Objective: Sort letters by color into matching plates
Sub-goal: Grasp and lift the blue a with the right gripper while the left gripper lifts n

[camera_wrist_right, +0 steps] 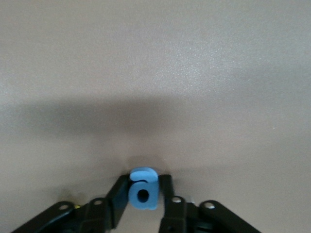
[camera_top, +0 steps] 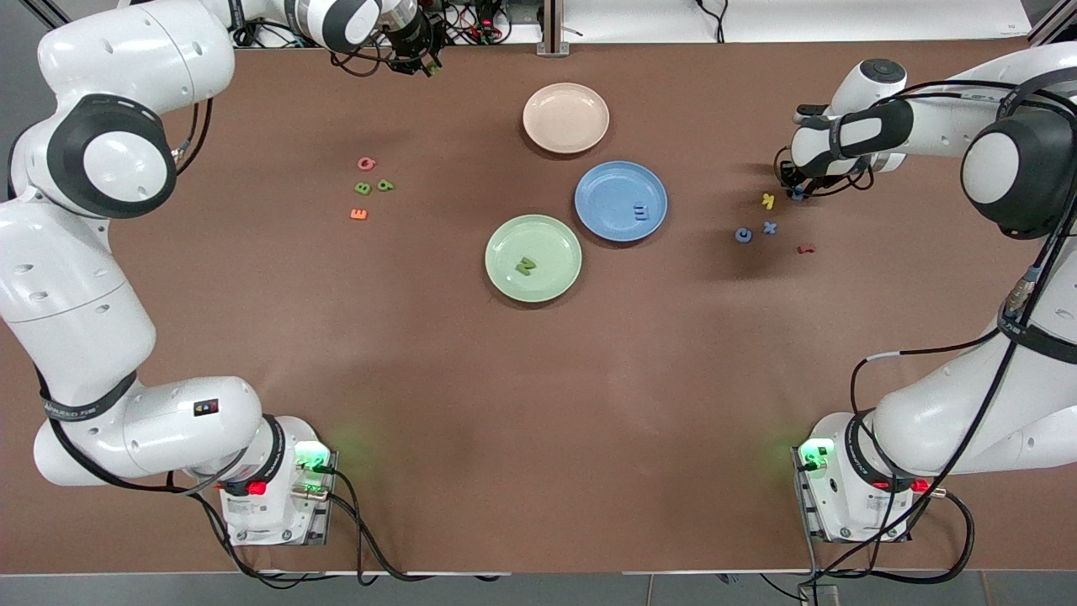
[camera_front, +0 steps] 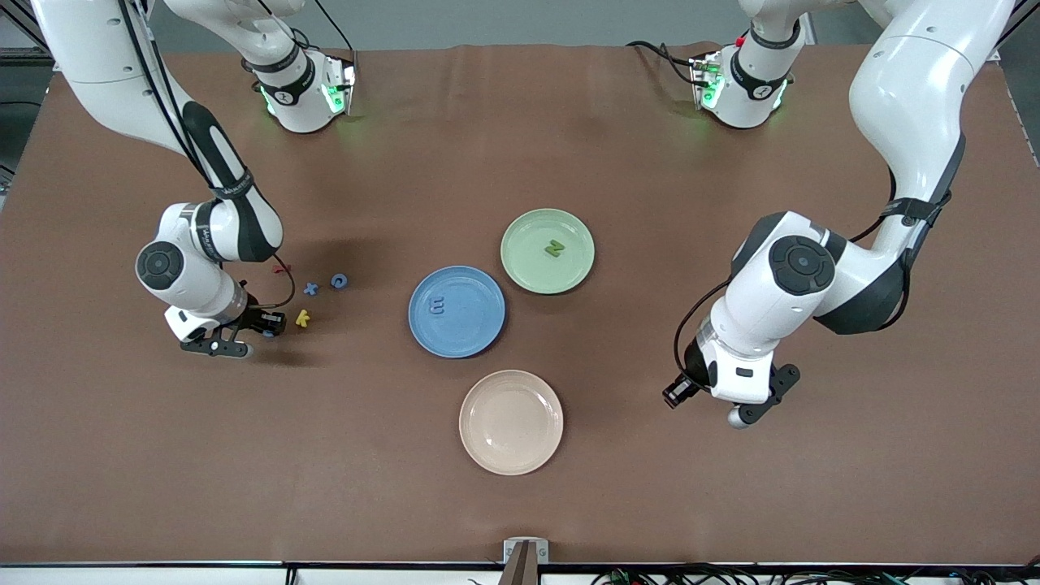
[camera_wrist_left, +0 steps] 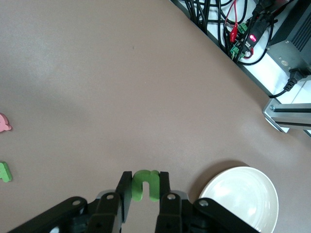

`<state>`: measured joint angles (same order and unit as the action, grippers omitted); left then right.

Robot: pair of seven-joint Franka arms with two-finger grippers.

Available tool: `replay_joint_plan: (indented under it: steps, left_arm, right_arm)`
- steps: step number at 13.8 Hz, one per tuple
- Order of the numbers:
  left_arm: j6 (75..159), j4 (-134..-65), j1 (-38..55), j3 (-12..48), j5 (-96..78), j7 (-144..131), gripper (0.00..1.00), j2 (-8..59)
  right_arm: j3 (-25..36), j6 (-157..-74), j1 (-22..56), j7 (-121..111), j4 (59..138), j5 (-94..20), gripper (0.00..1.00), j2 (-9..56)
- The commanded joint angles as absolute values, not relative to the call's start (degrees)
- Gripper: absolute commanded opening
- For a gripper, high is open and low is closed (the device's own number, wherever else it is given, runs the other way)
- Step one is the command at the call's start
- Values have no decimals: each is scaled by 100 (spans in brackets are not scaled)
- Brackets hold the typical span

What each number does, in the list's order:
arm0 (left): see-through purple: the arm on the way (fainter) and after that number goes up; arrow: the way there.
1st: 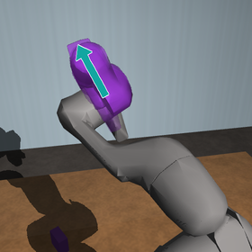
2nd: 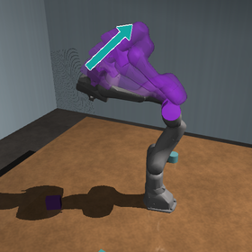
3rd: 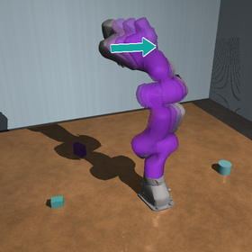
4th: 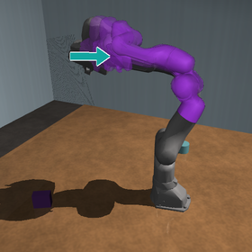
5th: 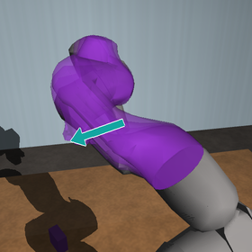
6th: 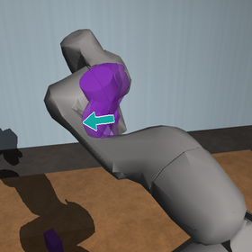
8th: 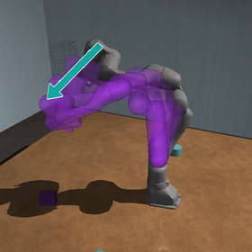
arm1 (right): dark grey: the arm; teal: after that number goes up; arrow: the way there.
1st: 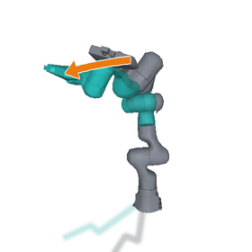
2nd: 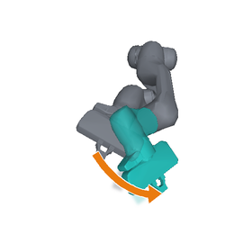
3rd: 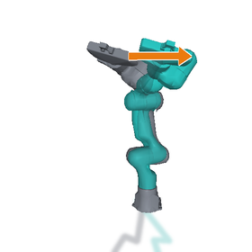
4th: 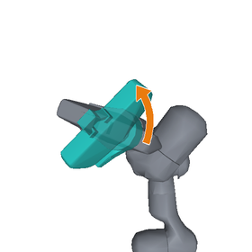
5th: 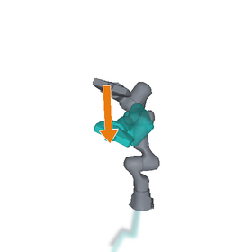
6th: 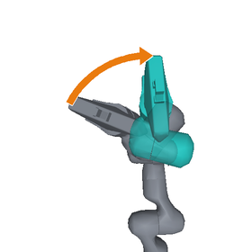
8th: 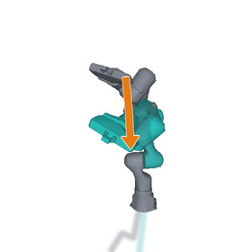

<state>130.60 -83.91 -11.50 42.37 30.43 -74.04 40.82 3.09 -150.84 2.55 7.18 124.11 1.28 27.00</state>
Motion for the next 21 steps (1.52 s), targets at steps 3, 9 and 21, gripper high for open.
replay_joint_plan:
  steps: [3,9,21]
  left_arm:
    - [12964,-8429,-1169,4271,3173,-7392,0,3999]
    - [12964,-8420,-1169,4280,3173,-7383,0,3990]
    - [12964,-8446,-1187,4280,3164,-7313,0,3894]
  right_arm:
    - [255,-15100,211,712,12445,132,20,2751]
    - [255,-14864,246,694,12358,132,11,2699]
    - [-756,-13466,648,2835,11410,-360,0,2470]
